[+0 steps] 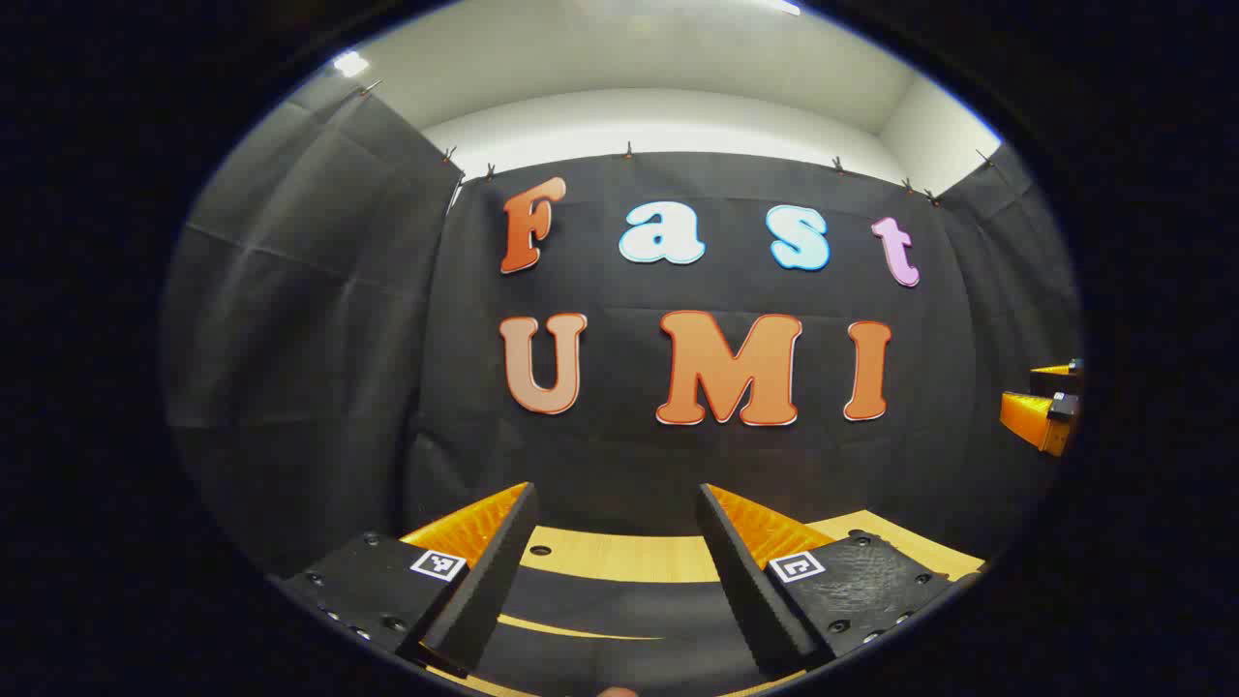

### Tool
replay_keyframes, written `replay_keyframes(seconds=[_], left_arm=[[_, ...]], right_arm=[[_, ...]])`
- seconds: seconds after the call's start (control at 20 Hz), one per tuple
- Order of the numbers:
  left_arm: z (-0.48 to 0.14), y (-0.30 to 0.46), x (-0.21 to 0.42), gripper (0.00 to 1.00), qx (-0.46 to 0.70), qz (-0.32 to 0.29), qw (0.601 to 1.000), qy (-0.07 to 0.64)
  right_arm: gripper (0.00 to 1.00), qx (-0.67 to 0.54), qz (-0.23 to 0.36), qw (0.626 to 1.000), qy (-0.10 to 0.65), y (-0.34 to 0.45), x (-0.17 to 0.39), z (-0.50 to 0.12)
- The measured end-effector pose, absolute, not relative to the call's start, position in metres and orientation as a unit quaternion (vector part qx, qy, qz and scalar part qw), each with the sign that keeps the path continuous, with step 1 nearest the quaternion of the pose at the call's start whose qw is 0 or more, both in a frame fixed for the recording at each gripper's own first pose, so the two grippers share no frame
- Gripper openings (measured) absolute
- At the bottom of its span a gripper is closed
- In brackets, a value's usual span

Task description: Grasp the waist and the cuffs of the jeans and fold them to make the two legs overlap; first hold the waist and fold one-third of the jeans toward the cuffs, then hold the cuffs and fold the remaining one-third in the same direction to finish folding.

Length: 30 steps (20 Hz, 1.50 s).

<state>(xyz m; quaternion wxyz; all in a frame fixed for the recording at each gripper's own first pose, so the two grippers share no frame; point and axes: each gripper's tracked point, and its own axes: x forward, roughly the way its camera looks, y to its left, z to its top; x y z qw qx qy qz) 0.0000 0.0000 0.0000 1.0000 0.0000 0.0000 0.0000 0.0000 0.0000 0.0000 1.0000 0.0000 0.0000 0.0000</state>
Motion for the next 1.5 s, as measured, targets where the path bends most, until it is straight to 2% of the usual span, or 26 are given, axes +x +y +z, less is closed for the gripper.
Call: replay_keyframes(seconds=[0.15,0.25,0.3,0.35,0.4,0.45,0.7,0.75,0.9,0.95,1.0,1.05,1.25,1.4,1.45,1.5], left_arm=[[0.007,0.018,0.005,0.98,0.015,0.006,1.0,-0.018],[-0.001,0.027,0.006,0.98,0.028,0.016,0.999,-0.01],[-0.002,0.029,0.006,0.98,0.029,0.023,0.999,-0.009],[-0.001,0.025,0.005,0.96,0.029,0.026,0.999,-0.012],[-0.001,0.019,0.005,0.98,0.028,0.029,0.999,-0.016],[-0.004,0.01,0.004,0.96,0.03,0.024,0.999,-0.018],[-0.01,-0.031,0.009,0.97,0.034,0.023,0.999,-0.028],[-0.013,-0.042,0.012,0.96,0.033,0.016,0.999,-0.025],[-0.014,-0.064,0.026,0.96,0.044,0.007,0.999,-0.027],[-0.017,-0.068,0.028,0.96,0.047,0.006,0.999,-0.026],[-0.018,-0.07,0.033,0.96,0.047,0.008,0.999,-0.024],[-0.018,-0.073,0.038,0.96,0.048,0.011,0.999,-0.024],[-0.017,-0.079,0.049,0.97,0.062,0.025,0.997,-0.03],[-0.029,-0.079,0.054,0.97,0.069,0.037,0.997,-0.013],[-0.037,-0.077,0.055,1.0,0.067,0.044,0.997,-0.002],[-0.043,-0.072,0.055,1.0,0.068,0.053,0.996,0.01]], right_arm=[[1.0,0.009,0.002,1.0,0.0,0.005,0.013,-0.004],[0.94,0.002,-0.003,1.0,-0.002,-0.003,0.02,-0.011],[0.96,0.0,-0.001,1.0,-0.003,-0.005,0.022,-0.014],[0.98,0.0,0.001,1.0,0.0,-0.006,0.025,-0.02],[0.94,0.0,0.004,1.0,0.007,-0.007,0.028,-0.025],[0.98,0.003,0.007,1.0,0.011,-0.007,0.031,-0.03],[0.98,0.029,0.017,0.999,0.028,-0.011,0.049,-0.051],[1.0,0.036,0.018,0.999,0.029,-0.012,0.052,-0.054],[0.98,0.039,0.025,0.998,0.037,-0.014,0.054,-0.068],[1.0,0.033,0.025,0.998,0.04,-0.017,0.055,-0.074],[0.98,0.028,0.024,0.998,0.043,-0.019,0.056,-0.079],[1.0,0.027,0.022,0.998,0.048,-0.022,0.056,-0.084],[0.98,0.041,0.012,0.998,0.055,-0.042,0.062,-0.098],[0.98,0.052,0.005,0.996,0.073,-0.056,0.064,-0.115],[0.94,0.053,0.007,0.995,0.082,-0.057,0.064,-0.124],[0.98,0.052,0.004,0.994,0.094,-0.061,0.064,-0.131]])
